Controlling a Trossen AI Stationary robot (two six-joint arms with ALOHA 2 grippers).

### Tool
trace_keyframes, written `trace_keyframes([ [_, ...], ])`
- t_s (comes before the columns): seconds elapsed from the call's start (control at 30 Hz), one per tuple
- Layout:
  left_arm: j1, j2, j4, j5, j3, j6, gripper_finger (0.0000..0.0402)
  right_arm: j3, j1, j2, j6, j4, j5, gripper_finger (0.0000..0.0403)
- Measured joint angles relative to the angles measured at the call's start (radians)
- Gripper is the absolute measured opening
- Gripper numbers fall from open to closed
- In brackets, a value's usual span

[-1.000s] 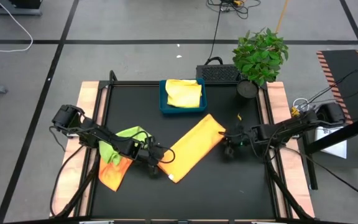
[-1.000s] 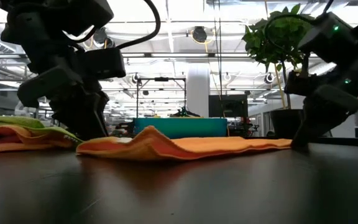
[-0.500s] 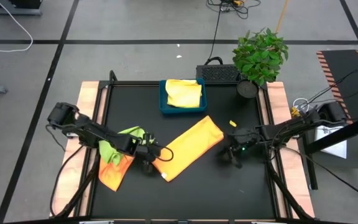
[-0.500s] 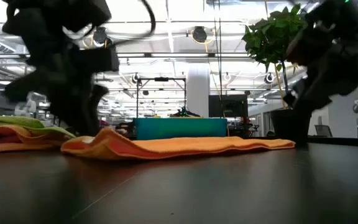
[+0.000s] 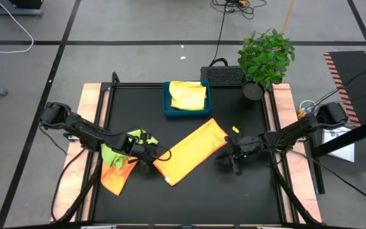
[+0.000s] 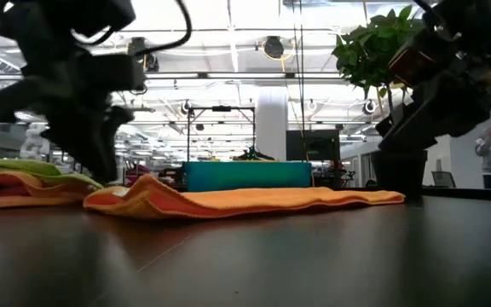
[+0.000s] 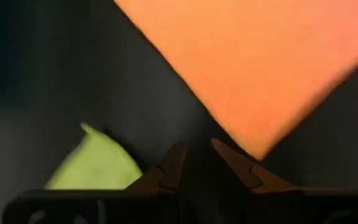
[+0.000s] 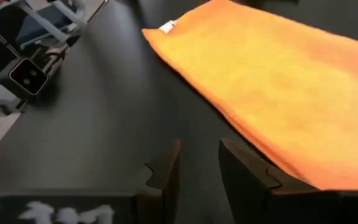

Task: Fold microfiber towels
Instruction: Fold the right orange microfiber cloth

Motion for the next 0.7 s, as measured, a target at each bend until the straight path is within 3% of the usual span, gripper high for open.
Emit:
trace_keyframes([
  [0.17, -0.019, 0.000, -0.095, 0.035, -0.019, -0.054, 0.0039, 0.000, 0.007, 0.061, -0.001, 0.040, -0.001, 0.0104],
  [0.3, -0.050, 0.000, -0.067, 0.096, -0.010, -0.043, 0.0006, 0.000, 0.004, 0.081, -0.022, 0.077, 0.002, 0.0104],
  [0.53, -0.087, 0.023, -0.116, 0.076, -0.010, -0.064, 0.0032, 0.000, -0.002, 0.083, -0.048, 0.147, 0.003, 0.0104],
  [0.7, -0.107, 0.051, 0.007, 0.059, -0.010, -0.018, 0.0037, 0.000, -0.002, 0.082, -0.062, 0.158, 0.003, 0.0104],
])
